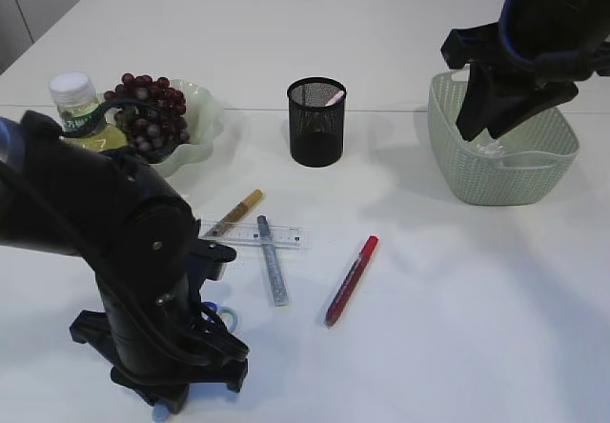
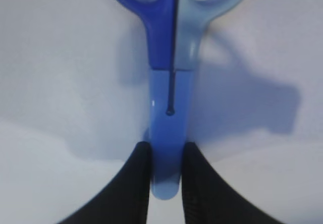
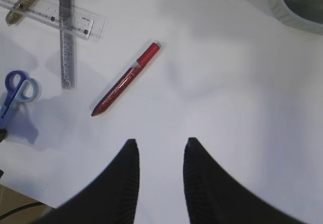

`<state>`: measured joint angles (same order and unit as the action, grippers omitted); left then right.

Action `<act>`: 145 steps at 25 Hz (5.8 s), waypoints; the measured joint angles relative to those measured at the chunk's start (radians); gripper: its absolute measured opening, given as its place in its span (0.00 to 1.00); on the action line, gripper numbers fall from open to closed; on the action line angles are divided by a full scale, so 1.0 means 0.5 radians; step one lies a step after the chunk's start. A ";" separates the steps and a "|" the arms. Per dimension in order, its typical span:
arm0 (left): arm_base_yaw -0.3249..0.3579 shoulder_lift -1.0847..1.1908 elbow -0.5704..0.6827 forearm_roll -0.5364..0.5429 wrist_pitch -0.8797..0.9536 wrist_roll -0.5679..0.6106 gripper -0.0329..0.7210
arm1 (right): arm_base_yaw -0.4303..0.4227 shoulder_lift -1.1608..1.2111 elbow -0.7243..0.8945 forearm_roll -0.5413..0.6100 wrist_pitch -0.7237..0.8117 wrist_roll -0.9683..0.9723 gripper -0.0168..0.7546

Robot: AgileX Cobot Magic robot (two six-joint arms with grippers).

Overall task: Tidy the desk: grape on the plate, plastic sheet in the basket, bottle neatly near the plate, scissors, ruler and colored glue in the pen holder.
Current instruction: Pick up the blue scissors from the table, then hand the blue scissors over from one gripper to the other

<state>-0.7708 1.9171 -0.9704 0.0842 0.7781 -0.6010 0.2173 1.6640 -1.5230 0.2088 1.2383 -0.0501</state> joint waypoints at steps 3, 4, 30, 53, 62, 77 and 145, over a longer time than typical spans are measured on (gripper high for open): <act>0.000 -0.033 0.000 -0.015 0.000 0.000 0.21 | 0.000 0.013 0.000 0.003 0.000 0.000 0.36; 0.000 -0.052 0.000 -0.015 0.000 0.000 0.21 | 0.000 0.021 0.000 0.004 0.000 0.000 0.36; 0.000 -0.228 0.000 -0.062 0.044 0.000 0.21 | 0.000 0.316 0.000 0.517 -0.019 -0.560 0.36; 0.000 -0.643 0.000 -0.074 0.029 -0.007 0.21 | -0.258 0.334 0.058 1.481 -0.051 -1.478 0.36; 0.000 -0.678 -0.108 -0.074 0.017 -0.012 0.21 | -0.258 0.334 0.345 1.670 -0.059 -1.786 0.36; 0.000 -0.696 -0.310 -0.074 0.005 -0.015 0.21 | -0.272 0.319 0.519 2.011 -0.079 -2.173 0.34; -0.087 -0.698 -0.429 -0.321 -0.307 0.039 0.21 | -0.076 0.165 0.838 2.774 -0.251 -2.205 0.66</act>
<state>-0.8142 1.5683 -1.1847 -0.0762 0.6247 -0.5817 0.1795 1.7466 -1.1040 1.5959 1.1130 -1.1528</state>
